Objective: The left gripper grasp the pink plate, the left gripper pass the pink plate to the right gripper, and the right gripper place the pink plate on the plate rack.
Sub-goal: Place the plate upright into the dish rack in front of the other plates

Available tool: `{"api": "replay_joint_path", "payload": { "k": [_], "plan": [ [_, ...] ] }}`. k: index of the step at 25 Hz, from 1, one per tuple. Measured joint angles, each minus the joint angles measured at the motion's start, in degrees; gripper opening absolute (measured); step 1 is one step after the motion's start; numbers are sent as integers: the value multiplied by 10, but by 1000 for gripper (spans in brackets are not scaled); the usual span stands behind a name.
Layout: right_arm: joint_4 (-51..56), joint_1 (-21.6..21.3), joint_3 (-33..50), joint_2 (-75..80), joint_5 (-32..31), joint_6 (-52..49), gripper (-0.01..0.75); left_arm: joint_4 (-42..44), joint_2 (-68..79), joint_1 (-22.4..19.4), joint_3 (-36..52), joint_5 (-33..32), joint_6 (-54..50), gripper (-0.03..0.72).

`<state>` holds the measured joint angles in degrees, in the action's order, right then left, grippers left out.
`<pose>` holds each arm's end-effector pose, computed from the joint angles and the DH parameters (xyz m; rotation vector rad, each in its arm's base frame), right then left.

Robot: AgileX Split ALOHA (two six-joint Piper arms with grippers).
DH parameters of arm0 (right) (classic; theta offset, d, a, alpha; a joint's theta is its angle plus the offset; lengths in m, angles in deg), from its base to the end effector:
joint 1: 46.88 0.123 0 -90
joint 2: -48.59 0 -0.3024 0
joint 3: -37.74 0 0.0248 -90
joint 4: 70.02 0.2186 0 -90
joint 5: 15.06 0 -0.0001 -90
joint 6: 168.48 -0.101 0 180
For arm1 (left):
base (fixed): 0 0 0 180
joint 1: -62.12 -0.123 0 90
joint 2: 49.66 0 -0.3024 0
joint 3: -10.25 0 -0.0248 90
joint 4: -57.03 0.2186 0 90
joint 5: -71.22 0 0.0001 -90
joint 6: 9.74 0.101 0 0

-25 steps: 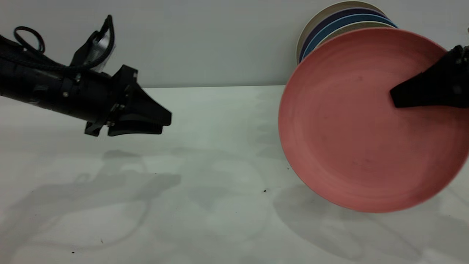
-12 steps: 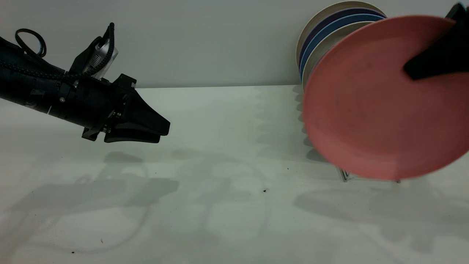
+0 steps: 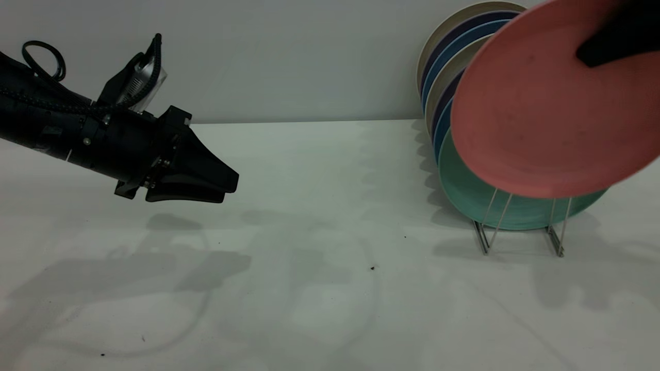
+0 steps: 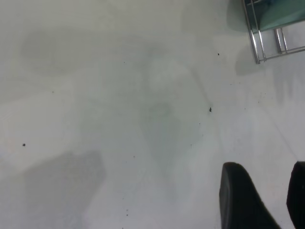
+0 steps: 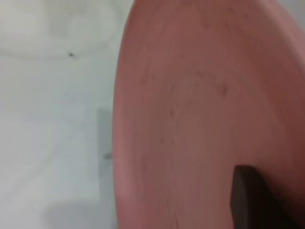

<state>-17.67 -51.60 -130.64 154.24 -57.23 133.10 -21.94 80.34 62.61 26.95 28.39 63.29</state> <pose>0.3380 0.0260 0.2650 -1.5586 1.7618 0.0384 0.3642 -0.0706 0.1165 0.1673 2.5875 -1.0002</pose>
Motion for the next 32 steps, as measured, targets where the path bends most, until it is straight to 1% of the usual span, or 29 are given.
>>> {"api": "replay_joint_path", "payload": {
  "k": [5, 8, 23, 32],
  "plan": [
    [-11, 0, -47, 16, -5, 0, 121, 1, 0, 0, 0, 1, 0, 286],
    [-19, 0, -59, 25, -6, 0, 121, 2, 0, 0, 0, 1, 0, 286],
    [-22, 0, -61, 62, 2, 0, 121, 3, 0, 0, 0, 6, 0, 286],
    [-22, 0, -61, 70, 1, 0, 121, 3, 0, 0, 0, 23, 1, 286]
  ]
}}
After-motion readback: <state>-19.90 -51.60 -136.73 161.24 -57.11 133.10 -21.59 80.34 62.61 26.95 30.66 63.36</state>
